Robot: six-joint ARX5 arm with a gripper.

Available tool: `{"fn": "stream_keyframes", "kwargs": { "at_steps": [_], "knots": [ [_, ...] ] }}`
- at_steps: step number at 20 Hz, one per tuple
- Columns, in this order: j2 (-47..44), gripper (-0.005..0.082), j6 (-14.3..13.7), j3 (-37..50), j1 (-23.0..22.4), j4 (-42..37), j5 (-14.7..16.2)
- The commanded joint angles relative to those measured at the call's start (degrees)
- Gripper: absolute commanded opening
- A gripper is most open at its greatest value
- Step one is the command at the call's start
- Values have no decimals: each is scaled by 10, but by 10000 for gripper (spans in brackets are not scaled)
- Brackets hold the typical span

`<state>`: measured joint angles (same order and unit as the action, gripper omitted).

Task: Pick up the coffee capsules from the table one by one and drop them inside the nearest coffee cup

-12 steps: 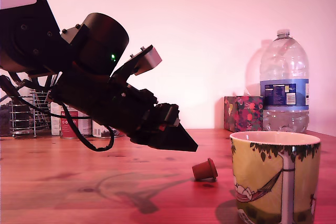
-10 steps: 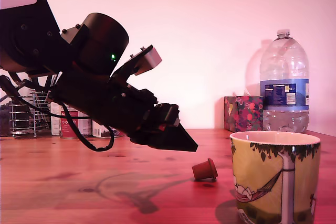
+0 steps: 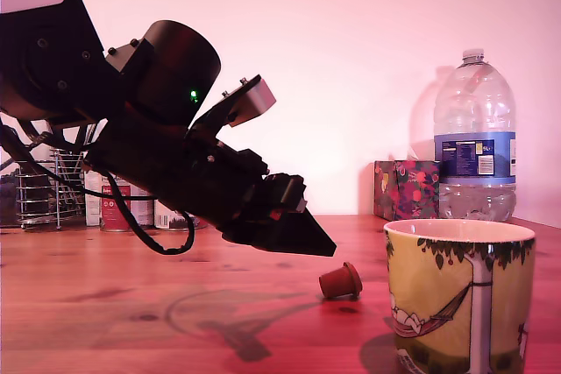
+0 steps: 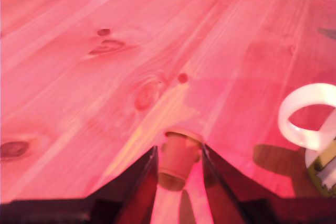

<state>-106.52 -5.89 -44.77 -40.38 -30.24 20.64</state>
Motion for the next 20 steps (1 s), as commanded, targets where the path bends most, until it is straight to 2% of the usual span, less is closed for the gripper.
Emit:
{"fn": "stream_keyframes", "kwargs": {
  "at_steps": [1,3,4,5,6,7,8,13,20],
  "knots": [
    [4,219,4,4,-2,-1,-1],
    [4,223,2,4,-2,1,1],
    [4,267,-4,4,-2,2,6],
    [4,371,-10,5,-2,2,10],
    [4,517,-14,6,-2,1,15],
    [4,622,-33,8,-2,-4,14],
    [4,662,-37,15,-2,-21,14],
    [4,662,-36,91,-1,-154,15],
    [-11,661,-36,100,-1,-193,15]
  ]
}}
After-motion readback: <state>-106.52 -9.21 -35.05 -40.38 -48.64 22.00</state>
